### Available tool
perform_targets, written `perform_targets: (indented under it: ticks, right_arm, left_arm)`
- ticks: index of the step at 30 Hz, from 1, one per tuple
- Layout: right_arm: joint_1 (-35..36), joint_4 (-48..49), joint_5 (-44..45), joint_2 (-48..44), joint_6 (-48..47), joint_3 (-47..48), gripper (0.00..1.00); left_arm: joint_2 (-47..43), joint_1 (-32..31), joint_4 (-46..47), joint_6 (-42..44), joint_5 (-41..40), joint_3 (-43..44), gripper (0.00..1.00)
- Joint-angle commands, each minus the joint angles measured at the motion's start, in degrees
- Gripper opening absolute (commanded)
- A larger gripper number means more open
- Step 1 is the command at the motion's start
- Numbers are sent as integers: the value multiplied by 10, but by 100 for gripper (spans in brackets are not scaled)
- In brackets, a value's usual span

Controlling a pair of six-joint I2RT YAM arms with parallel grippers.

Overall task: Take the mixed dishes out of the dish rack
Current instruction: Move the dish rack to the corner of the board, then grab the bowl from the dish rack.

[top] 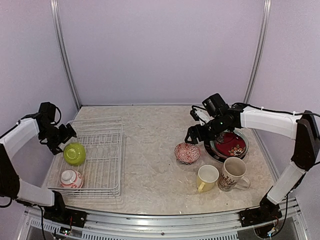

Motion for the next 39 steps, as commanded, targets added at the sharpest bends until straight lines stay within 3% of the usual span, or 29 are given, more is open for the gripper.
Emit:
perform_targets:
  ticks: [1,14,22,28,34,39]
  right_arm:
    - [5,18,-7,-30,21,-15,82]
    - [5,22,-3,-43,30,-31,82]
    - [4,20,0,-48,31,-32,82]
    - [5,29,1,-56,38,-49,82]
    - [5,37,-3,-56,42,-55,82]
    - [4,39,-1,-58,41,-61,82]
  left_arm:
    - [-16,-34,-2,-26,75,-13,99]
    - [-29,-80,-32,-55,97,-13,99]
    - [-30,-116,-34,-58,33,-15,98]
    - [3,-125,-97,-63,-106,24,91]
    - [57,-143,-103,-63,-148,72,90]
    - [100,-167,-123,-104,-164,131,83]
